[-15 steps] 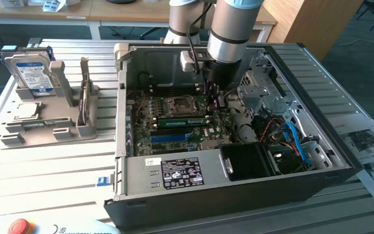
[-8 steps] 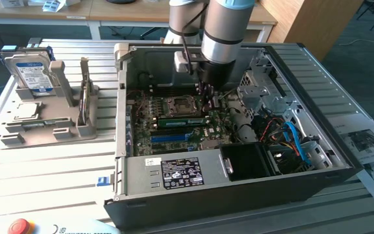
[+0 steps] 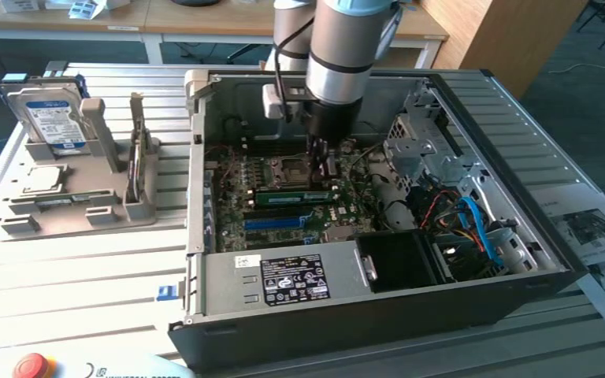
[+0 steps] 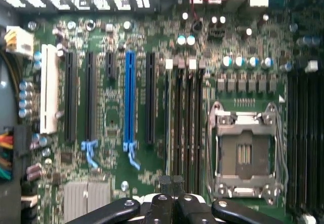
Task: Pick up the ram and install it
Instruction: 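Press down the ram until it locks into place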
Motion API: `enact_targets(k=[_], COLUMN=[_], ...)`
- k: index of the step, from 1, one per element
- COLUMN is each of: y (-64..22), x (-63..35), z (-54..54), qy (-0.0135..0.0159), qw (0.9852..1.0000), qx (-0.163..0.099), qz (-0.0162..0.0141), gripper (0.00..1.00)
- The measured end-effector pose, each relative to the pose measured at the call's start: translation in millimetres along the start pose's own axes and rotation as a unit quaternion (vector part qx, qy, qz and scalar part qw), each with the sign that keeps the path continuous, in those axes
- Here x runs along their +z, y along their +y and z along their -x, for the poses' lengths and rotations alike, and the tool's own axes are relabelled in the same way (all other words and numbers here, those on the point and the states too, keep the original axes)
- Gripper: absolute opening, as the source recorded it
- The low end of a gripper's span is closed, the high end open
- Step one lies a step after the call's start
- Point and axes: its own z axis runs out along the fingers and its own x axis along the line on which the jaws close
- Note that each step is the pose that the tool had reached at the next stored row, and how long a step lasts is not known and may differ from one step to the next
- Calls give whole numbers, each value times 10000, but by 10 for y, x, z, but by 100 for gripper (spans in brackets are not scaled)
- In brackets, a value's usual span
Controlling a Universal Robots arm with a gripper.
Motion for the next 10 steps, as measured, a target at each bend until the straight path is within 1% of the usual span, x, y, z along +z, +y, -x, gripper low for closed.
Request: enact_targets(k=[10], y=[336], x=[27], z=[0], qy=[9], qw=[10000], qx=[11], qz=[1], gripper=[10])
